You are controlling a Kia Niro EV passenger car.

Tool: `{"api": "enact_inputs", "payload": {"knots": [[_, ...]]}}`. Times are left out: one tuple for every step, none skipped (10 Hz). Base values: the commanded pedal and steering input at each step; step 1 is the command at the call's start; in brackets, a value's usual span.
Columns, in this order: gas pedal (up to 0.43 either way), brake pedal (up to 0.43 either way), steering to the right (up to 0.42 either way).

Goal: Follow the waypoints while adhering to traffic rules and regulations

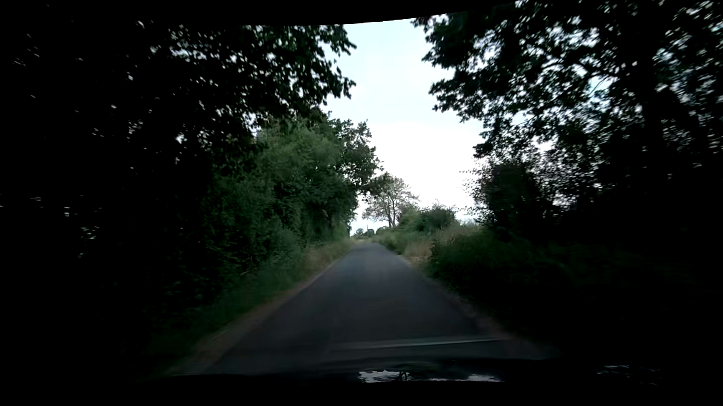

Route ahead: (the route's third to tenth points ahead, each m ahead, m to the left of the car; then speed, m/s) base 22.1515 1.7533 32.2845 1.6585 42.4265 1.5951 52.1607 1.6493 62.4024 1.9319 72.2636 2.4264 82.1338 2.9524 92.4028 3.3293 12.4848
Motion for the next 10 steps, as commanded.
{"api": "enact_inputs", "payload": {"knots": [[0.248, 0.0, -0.002], [0.24, 0.0, -0.003], [0.24, 0.0, -0.004], [0.24, 0.0, -0.003], [0.228, 0.0, -0.003], [0.228, 0.0, -0.003], [0.22, 0.0, -0.003], [0.209, 0.0, -0.003], [0.209, 0.0, -0.003], [0.209, 0.0, -0.003]]}}
